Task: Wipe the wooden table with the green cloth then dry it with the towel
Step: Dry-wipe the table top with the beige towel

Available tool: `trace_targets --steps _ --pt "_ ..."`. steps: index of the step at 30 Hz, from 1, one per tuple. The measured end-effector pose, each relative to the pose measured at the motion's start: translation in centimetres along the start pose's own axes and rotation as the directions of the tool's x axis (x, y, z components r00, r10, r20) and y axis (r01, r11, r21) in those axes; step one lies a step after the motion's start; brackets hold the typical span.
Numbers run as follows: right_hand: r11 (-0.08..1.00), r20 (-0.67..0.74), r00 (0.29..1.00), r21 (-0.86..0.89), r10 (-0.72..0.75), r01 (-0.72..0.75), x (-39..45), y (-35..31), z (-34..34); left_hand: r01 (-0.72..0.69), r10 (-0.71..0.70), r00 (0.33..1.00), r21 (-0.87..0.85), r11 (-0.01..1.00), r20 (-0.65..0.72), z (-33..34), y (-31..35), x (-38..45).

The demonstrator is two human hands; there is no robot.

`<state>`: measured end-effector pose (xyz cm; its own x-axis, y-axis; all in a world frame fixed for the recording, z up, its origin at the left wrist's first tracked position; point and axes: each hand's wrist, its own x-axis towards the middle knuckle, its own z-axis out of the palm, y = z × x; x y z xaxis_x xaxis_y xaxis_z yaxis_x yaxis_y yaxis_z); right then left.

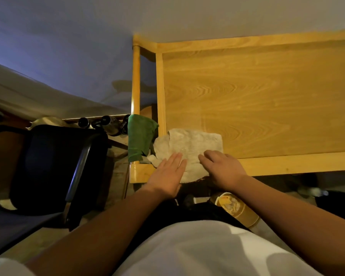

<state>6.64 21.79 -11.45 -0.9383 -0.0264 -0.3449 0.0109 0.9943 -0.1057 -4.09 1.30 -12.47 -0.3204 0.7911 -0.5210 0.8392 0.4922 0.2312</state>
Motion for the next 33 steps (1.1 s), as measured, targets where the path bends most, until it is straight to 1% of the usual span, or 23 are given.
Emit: trace_targets --steps 1,4,5,6,8,10,11,12,13,14,15,16,17,18,19,21,25,27,30,33 --pt "1.0 0.026 1.0 0.02 0.012 -0.013 -0.3 -0.1 0.1 0.014 -0.015 1.0 0.015 1.0 0.016 0.6 0.1 -0.1" --pt "0.993 0.231 0.969 0.06 0.087 -0.103 -1.0 -0.8 0.5 0.038 -0.042 0.997 0.064 0.997 0.063 1.8 0.5 -0.1" --pt "0.986 0.262 0.958 0.077 0.12 -0.145 -1.1 -1.1 0.7 0.042 -0.047 0.996 0.051 0.998 0.082 1.9 0.7 0.1" --pt "0.976 0.247 0.956 0.107 0.158 -0.189 -1.0 -1.6 0.9 0.047 -0.048 0.992 0.017 0.999 0.113 1.7 0.9 0.4" --pt "0.954 0.123 0.965 0.169 0.23 -0.248 -0.4 -2.9 0.9 0.064 -0.037 0.978 -0.123 0.99 0.207 0.3 1.0 1.0" --pt "0.928 0.018 0.955 0.231 0.295 -0.291 0.8 -4.4 0.9 0.097 -0.004 0.955 -0.303 0.948 0.295 -1.9 0.4 1.6" --pt "0.91 0.01 0.944 0.264 0.33 -0.321 1.7 -5.0 1.0 0.114 0.005 0.955 -0.382 0.917 0.296 -3.2 -0.3 1.8" --pt "0.889 0.03 0.932 0.29 0.361 -0.354 2.6 -5.5 1.0 0.128 -0.014 0.97 -0.457 0.88 0.244 -4.6 -1.2 2.0" --pt "0.875 0.062 0.923 0.3 0.38 -0.381 3.5 -5.9 1.2 0.137 -0.072 0.987 -0.524 0.841 0.142 -5.9 -2.3 2.1" --pt "0.869 0.091 0.917 0.293 0.389 -0.398 4.3 -6.2 1.4 0.126 -0.153 0.988 -0.572 0.811 0.001 -7.3 -3.6 2.3" --pt "0.871 0.11 0.914 0.276 0.391 -0.406 4.9 -6.4 1.6 0.101 -0.228 0.962 -0.584 0.806 -0.148 -8.6 -5.0 2.6" --pt "0.876 0.122 0.913 0.257 0.389 -0.408 5.4 -6.5 1.9 0.09 -0.277 0.923 -0.549 0.831 -0.267 -9.9 -6.5 3.1" --pt "0.877 0.126 0.911 0.245 0.393 -0.413 5.9 -6.6 2.1 0.108 -0.301 0.891 -0.484 0.868 -0.341 -10.9 -8.2 4.0" --pt "0.874 0.121 0.906 0.241 0.405 -0.423 6.2 -6.6 2.4 0.151 -0.316 0.873 -0.409 0.9 -0.372 -11.7 -10.0 5.2" --pt "0.87 0.11 0.902 0.238 0.418 -0.432 6.5 -6.6 2.6 0.208 -0.332 0.865 -0.333 0.92 -0.376 -12.4 -11.7 6.5" --pt "0.87 0.081 0.899 0.227 0.431 -0.438 6.8 -6.7 3.0 0.296 -0.362 0.855 -0.223 0.929 -0.371 -13.6 -14.8 9.0" --pt "0.88 0.068 0.904 0.206 0.423 -0.427 7.2 -6.9 2.9 0.418 -0.433 0.846 -0.12 0.901 -0.31 -14.2 -19.1 13.4" --pt "0.877 0.067 0.899 0.199 0.433 -0.437 7.5 -6.7 2.8 0.44 -0.463 0.832 -0.145 0.886 -0.307 -14.2 -19.6 14.9" --pt "0.887 0.059 0.903 0.171 0.426 -0.43 7.9 -6.3 3.0 0.427 -0.471 0.8 -0.199 0.882 -0.373 -13.8 -19.6 15.9" --pt "0.882 0.085 0.894 0.147 0.439 -0.447 9.0 -5.7 2.4 0.428 -0.46 0.804 -0.172 0.887 -0.376 -14.0 -19.4 15.8"
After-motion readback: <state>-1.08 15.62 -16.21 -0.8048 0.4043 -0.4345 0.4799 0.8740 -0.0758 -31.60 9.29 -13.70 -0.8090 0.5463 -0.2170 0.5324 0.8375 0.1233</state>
